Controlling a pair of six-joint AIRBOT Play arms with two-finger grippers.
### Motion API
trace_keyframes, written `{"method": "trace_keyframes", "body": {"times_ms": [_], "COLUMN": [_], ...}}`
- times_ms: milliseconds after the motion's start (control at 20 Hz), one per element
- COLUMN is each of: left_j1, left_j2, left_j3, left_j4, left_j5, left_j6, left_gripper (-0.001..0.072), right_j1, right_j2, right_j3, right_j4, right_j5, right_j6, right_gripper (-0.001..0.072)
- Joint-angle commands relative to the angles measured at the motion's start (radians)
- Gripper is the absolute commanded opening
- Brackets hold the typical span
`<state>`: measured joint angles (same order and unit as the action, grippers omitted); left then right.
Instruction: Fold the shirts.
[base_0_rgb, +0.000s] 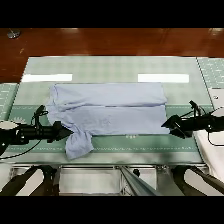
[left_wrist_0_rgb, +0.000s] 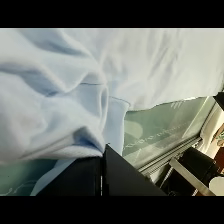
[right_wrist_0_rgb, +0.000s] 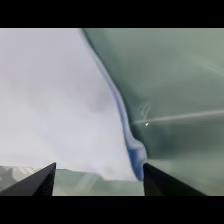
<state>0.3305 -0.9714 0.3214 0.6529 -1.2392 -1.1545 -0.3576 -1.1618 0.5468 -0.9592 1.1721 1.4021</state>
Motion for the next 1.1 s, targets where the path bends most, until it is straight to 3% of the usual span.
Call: {"method": "trace_keyframes", "body": {"times_ms": [0,50,100,150,200,400,550,800,1050], "left_j1": [-0.001,-0.001,-0.001,0.0,0.001,0.077,0.098,0.016,-0.082], "left_j2": [0.0,0.0,0.0,0.0,0.0,-0.002,-0.029,-0.171,-0.399], "left_j3": [0.001,0.001,0.001,0.005,0.019,0.171,0.261,0.407,0.629], "left_j4": [-0.003,-0.003,-0.003,-0.003,0.002,0.009,0.007,-0.011,-0.01], "left_j5": [0.0,0.0,-0.002,-0.005,-0.013,-0.071,0.008,0.197,0.228], "left_j6": [0.002,0.002,0.002,0.002,0.007,0.017,-0.02,-0.04,-0.058], "left_gripper": [0.0022,0.0023,0.0022,0.0023,0.0023,0.0023,0.0022,0.0022,0.0022], "right_j1": [0.058,0.068,0.069,0.069,0.067,0.048,0.041,0.063,0.11], "right_j2": [-0.057,-0.059,-0.059,-0.059,-0.059,-0.059,-0.068,-0.189,-0.356], "right_j3": [0.029,0.03,0.03,0.033,0.043,0.184,0.316,0.516,0.681], "right_j4": [0.054,0.061,0.069,0.08,0.085,0.048,0.045,0.096,0.098], "right_j5": [-0.057,-0.062,-0.057,-0.039,-0.015,0.057,0.031,-0.01,-0.047], "right_j6": [0.0,0.0,-0.002,-0.035,-0.08,-0.078,-0.063,-0.05,-0.03], "right_gripper": [0.0621,0.0615,0.0489,0.0142,0.002,0.002,0.002,0.002,0.002]}}
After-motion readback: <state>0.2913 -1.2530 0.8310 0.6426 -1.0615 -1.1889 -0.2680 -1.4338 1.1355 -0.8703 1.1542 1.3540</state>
